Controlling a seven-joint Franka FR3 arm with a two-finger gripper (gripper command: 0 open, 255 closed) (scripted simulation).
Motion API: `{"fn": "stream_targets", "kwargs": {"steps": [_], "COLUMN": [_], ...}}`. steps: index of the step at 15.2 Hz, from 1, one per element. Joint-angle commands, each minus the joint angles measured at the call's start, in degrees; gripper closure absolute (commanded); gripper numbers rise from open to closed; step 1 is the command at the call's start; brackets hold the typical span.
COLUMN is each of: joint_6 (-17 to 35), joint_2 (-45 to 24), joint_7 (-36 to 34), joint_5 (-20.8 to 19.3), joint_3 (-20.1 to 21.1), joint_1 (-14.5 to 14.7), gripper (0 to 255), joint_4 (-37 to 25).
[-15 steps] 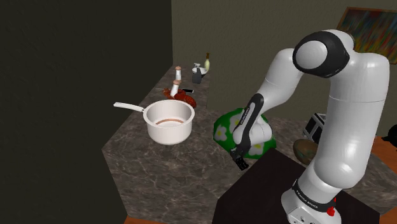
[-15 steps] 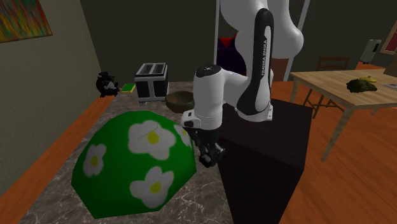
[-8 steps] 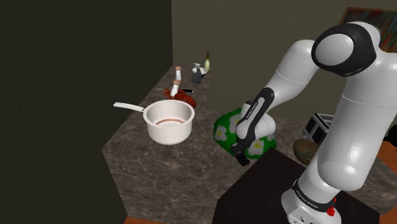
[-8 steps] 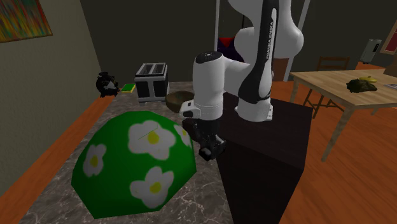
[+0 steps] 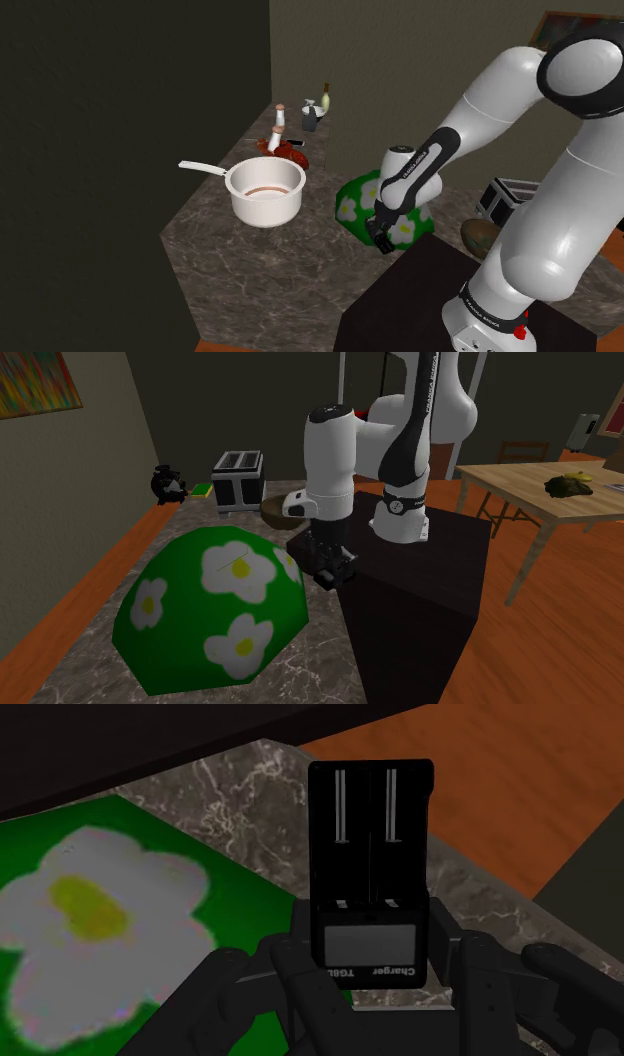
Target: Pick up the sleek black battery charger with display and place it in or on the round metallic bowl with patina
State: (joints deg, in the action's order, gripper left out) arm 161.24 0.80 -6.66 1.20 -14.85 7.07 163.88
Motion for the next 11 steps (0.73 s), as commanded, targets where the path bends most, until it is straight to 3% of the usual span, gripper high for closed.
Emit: {"fn": "stream_targets", "kwargs": {"steps": [1, 11], "joint_6": [-2.3, -13.7], "joint_2": [2.3, 13.5], "joint_7": [-1.2, -4.6], "joint_5": [-2.0, -6.8], "joint_3": [-0.3, 0.6], "joint_1": [-0.4, -2.3], "gripper": [255, 255], "joint_4": [0.0, -0.4]}}
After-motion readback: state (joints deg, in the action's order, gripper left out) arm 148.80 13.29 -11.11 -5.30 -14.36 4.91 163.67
